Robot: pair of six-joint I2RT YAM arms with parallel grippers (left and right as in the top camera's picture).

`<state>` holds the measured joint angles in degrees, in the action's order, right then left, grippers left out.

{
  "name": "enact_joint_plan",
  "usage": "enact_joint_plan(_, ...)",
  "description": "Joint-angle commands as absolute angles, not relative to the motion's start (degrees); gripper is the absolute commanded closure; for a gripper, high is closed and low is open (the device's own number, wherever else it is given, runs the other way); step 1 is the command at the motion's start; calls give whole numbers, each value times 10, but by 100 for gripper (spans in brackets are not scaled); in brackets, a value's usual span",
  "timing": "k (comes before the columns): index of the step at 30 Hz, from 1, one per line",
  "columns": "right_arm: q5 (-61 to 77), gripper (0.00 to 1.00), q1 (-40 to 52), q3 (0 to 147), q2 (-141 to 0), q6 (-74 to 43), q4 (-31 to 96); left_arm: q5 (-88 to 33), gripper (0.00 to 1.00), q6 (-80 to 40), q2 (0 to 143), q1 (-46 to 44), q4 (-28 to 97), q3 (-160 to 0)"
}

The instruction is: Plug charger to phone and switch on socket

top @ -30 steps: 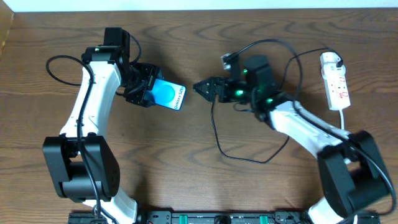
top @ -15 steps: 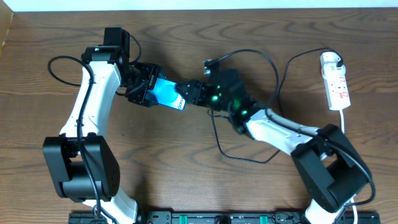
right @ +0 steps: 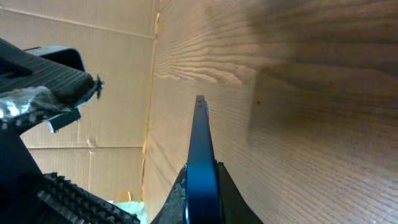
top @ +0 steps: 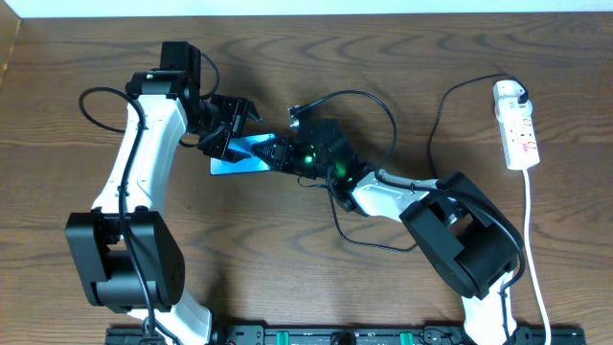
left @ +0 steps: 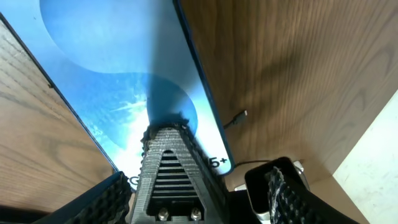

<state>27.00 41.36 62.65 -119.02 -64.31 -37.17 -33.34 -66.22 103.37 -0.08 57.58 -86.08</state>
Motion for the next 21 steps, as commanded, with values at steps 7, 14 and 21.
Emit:
enact_joint_plan(7, 310, 99, 359, 641, -1165, -654, -378, -340, 29, -664, 1023, 6, 578, -872)
enact_joint_plan(14, 289, 99, 280, 641, -1090, -745, -364, -496, 29, -473, 1023, 28, 431, -872)
enact_joint_plan(21, 194, 99, 267, 644, -1061, -931, -395, -550, 46, -457, 1023, 28, 304, -872)
